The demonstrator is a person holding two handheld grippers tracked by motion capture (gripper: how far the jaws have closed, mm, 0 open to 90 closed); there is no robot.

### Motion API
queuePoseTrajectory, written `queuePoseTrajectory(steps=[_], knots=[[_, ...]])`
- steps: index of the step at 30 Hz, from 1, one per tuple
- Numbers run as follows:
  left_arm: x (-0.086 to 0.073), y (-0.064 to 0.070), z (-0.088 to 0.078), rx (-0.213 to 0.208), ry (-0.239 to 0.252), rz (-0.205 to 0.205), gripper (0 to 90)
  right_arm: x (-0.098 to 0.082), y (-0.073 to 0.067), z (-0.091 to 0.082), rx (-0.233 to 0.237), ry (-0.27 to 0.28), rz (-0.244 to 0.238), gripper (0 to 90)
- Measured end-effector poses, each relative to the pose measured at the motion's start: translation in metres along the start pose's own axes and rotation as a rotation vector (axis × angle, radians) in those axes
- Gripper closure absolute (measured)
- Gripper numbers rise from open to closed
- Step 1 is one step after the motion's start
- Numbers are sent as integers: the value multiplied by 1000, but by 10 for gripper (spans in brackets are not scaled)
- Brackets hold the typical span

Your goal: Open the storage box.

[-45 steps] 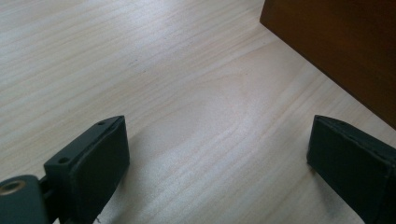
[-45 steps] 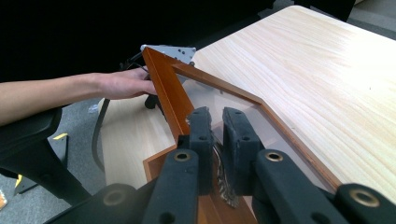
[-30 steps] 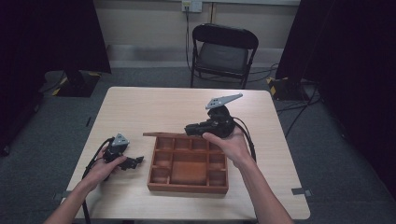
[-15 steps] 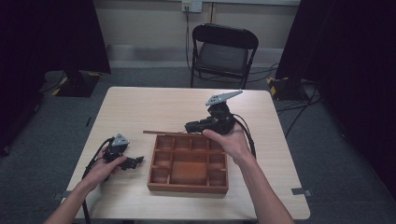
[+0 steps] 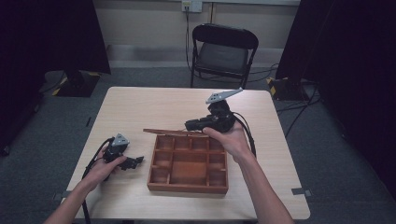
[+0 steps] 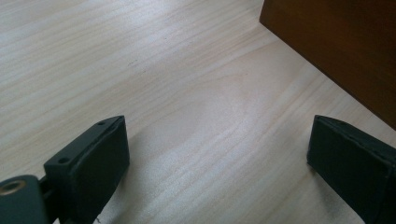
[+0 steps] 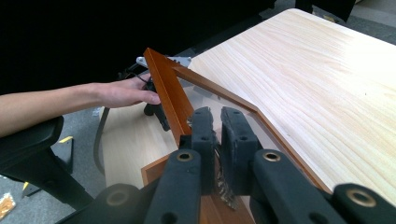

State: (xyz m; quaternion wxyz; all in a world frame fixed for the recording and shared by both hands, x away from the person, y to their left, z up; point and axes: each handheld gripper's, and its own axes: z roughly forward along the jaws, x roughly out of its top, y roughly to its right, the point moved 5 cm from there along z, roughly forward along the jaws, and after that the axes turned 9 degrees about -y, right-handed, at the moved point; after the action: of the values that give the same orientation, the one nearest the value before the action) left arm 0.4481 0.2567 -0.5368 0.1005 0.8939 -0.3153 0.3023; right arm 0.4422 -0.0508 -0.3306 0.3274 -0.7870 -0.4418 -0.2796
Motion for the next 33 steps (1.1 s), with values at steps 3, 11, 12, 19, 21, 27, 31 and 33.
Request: queuePoseTrajectory(steps=[3, 11, 12, 19, 21, 27, 31, 33], knots=[[0, 0, 0, 0, 0, 0, 51, -3, -1, 0, 6, 1, 1, 847], [0, 0, 0, 0, 0, 1, 51, -4, -1, 0, 3, 3, -3, 847], [0, 0, 0, 0, 0, 0, 51, -4, -2, 0, 2, 3, -3, 847], [0, 0, 0, 0, 0, 0, 51, -4, -2, 0, 4, 3, -5, 847], [0, 0, 0, 0, 0, 0, 51, -4, -2, 1, 6, 2, -6, 847], [0, 0, 0, 0, 0, 0, 51, -4, -2, 1, 8, 2, -7, 847], [0, 0, 0, 0, 0, 0, 51, -4, -1, 1, 8, 4, -6, 848], [0, 0, 0, 0, 0, 0, 51, -4, -1, 1, 8, 3, -6, 848]])
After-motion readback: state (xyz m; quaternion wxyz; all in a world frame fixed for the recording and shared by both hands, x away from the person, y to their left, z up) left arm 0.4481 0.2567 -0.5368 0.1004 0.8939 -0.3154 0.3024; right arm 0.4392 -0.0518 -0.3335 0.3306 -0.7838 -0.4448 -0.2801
